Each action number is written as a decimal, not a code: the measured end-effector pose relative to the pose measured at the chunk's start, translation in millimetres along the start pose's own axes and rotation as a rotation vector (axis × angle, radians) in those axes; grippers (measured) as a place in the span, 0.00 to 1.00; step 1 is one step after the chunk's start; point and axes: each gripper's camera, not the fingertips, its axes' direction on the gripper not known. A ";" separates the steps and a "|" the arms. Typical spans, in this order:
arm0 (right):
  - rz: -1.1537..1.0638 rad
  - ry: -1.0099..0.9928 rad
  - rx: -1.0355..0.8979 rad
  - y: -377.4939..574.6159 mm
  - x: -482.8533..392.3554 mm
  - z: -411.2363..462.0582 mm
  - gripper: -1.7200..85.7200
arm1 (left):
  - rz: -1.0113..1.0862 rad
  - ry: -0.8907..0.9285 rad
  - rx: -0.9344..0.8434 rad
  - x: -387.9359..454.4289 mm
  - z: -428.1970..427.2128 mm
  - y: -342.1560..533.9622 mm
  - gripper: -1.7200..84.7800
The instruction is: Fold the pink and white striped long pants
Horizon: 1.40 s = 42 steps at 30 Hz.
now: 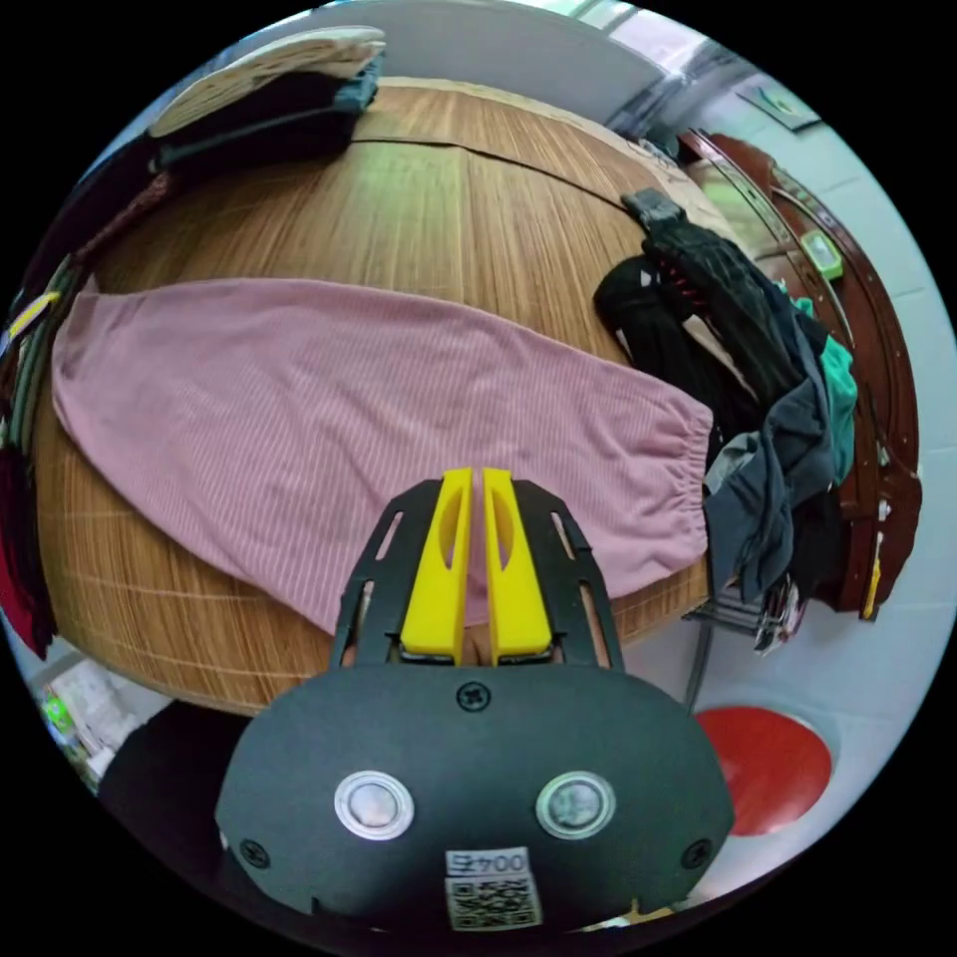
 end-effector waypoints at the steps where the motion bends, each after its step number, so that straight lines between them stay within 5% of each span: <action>1: 0.038 -0.015 -0.057 0.1 7.6 15.1 0.06 | 0.099 0.044 -0.067 18.2 24.2 -8.8 0.03; 3: 0.044 -0.020 -0.055 7.6 13.9 26.2 0.06 | 0.195 -0.048 -0.268 43.5 74.1 -1.7 0.02; 6: -0.027 0.033 -0.024 20.6 19.7 30.2 0.06 | 0.043 -0.248 -0.290 41.3 86.1 48.3 0.02; 13: 0.110 -0.042 0.068 41.5 75.0 14.8 0.06 | -0.313 -0.218 -0.054 40.9 16.8 139.3 0.02; 17: 0.201 -0.098 0.002 64.6 115.4 32.1 0.07 | -0.248 -0.219 -0.034 58.9 28.0 140.1 0.02; 19: 0.154 -0.108 -0.049 72.9 119.3 51.3 0.06 | -0.097 -0.204 -0.190 80.5 80.0 145.9 0.02; 24: 0.278 -0.171 0.084 90.5 155.1 9.8 0.02 | -0.120 -0.249 -0.084 79.2 56.1 146.7 0.02; 29: 0.391 -0.283 0.081 159.9 168.7 -27.3 0.01 | -0.097 -0.108 -0.009 107.8 14.1 157.4 0.02; 34: 0.441 -0.266 0.013 198.1 177.5 -27.7 0.02 | 0.016 0.218 -0.013 207.8 -22.0 167.1 0.03; 42: 0.340 -0.169 0.047 100.4 284.9 -0.8 0.07 | 0.304 0.413 0.088 435.4 -72.8 88.9 0.03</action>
